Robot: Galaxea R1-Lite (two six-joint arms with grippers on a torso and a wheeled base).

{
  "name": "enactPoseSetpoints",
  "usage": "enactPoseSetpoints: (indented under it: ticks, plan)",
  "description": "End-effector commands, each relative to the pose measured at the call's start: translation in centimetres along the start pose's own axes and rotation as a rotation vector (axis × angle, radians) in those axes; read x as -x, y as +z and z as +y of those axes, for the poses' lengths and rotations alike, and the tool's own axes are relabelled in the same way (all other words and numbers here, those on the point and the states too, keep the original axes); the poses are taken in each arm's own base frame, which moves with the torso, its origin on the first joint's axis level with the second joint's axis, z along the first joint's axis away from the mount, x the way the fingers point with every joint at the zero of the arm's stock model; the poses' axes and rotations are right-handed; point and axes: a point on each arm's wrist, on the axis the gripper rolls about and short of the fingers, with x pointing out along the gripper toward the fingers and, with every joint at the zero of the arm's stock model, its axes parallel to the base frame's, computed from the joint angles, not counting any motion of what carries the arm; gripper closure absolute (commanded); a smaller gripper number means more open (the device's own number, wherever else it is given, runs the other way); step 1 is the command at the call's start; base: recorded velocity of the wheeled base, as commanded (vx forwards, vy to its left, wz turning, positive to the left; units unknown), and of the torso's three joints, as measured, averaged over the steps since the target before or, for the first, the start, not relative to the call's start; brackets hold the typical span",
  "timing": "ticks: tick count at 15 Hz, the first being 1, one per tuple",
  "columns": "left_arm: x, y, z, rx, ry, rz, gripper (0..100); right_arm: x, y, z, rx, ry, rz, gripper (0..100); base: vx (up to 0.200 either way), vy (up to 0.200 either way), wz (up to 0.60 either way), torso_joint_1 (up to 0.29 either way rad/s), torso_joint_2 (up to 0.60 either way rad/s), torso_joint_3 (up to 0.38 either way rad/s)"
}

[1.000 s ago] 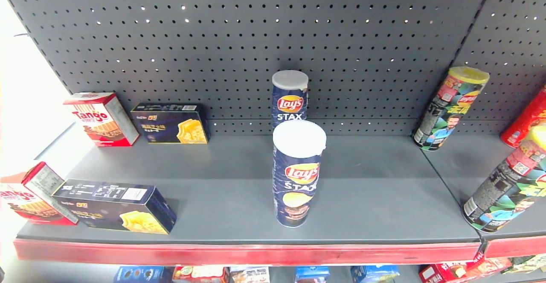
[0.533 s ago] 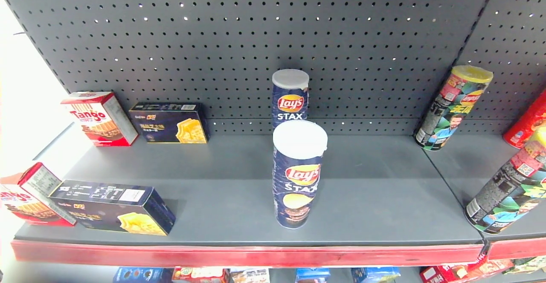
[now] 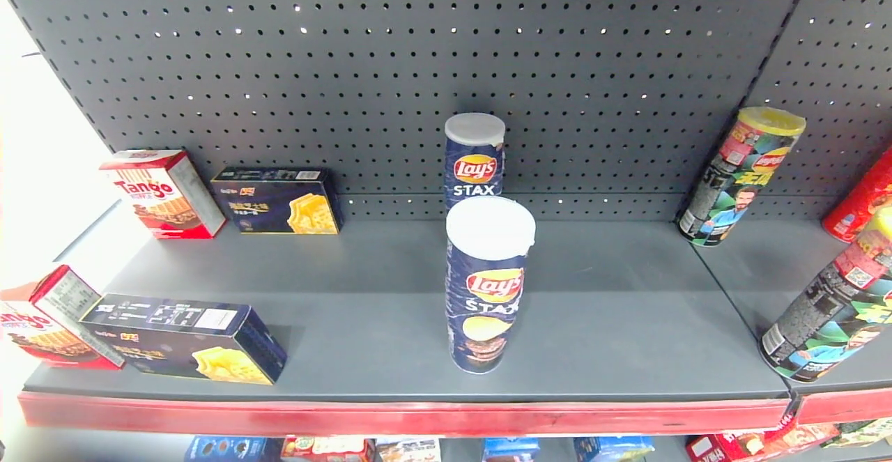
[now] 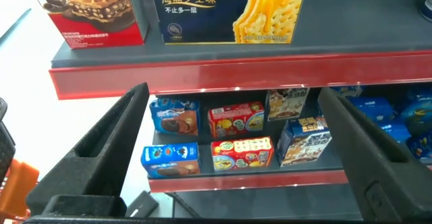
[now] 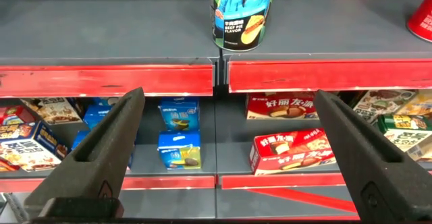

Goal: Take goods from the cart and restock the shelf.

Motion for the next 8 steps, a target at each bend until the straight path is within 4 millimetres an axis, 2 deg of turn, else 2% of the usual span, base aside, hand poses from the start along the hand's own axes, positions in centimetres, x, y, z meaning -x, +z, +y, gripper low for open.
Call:
enactPoseSetpoints:
  ticks: [1, 8]
  plan:
    - [0.0, 0.0, 0.0, 0.0, 0.0, -0.001, 0, -0.01, 0.0, 0.0, 0.0, -0.001, 0.001, 0, 0.0, 0.0, 0.0, 0.0, 0.0, 0.0]
    - [0.0, 0.0, 0.0, 0.0, 0.0, -0.001, 0, -0.01, 0.0, 0.0, 0.002, 0.001, 0.001, 0, 0.0, 0.0, 0.0, 0.0, 0.0, 0.0]
